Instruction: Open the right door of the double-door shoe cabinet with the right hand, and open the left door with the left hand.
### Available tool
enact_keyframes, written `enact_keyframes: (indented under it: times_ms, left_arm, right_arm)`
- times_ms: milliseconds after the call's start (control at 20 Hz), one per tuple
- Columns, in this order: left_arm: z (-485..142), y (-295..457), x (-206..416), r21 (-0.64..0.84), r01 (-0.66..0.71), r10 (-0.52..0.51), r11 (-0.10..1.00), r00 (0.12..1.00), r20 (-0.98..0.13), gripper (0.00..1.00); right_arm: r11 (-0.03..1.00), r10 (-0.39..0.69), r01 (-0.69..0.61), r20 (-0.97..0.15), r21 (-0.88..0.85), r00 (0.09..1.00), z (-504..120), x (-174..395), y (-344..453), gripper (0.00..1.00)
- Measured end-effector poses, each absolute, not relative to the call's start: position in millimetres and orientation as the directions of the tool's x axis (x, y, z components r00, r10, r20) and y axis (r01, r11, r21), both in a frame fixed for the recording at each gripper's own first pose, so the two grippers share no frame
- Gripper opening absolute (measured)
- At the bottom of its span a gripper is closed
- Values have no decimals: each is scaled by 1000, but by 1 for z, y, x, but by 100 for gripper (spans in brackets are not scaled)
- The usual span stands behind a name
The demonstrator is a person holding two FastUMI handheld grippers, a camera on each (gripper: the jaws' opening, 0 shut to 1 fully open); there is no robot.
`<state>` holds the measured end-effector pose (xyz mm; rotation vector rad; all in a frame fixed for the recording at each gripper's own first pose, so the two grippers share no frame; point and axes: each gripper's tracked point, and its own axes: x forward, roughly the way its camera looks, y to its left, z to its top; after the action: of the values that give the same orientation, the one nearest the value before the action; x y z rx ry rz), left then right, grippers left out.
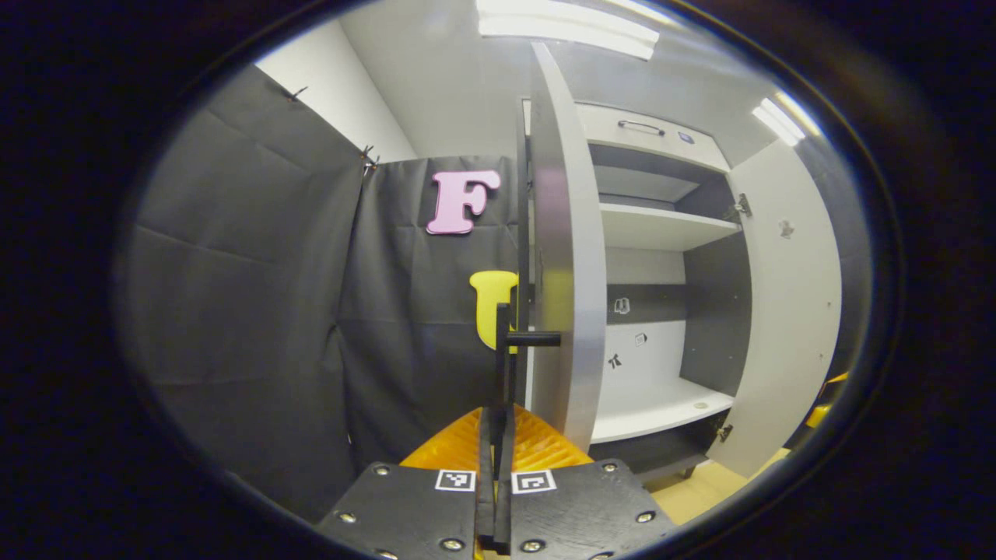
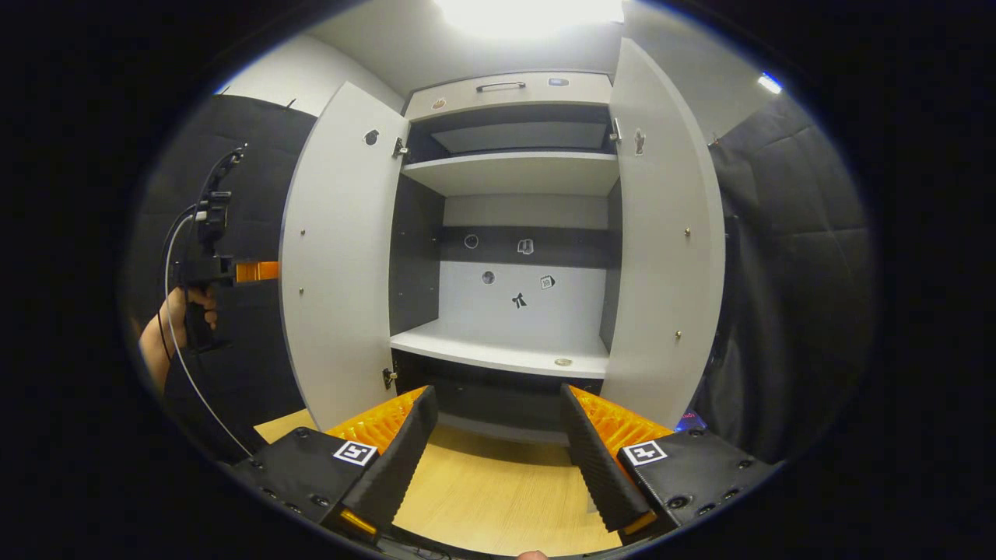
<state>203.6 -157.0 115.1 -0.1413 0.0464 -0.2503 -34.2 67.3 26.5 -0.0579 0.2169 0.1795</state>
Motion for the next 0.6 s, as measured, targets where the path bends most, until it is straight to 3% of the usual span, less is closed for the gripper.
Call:
enact_keyframes:
  times_ms: [300, 600]
  left_arm:
    - [123, -144, 201, -144, 121, -127, 982, 992, -29, 2]
    - [128, -144, 201, -83, 134, -136, 987, 991, -18, 0]
  right_arm:
    - [976, 204, -214, -183, -37, 962, 43, -44, 59, 97]
    - [988, 154, -157, -143, -11, 978, 55, -64, 17, 98]
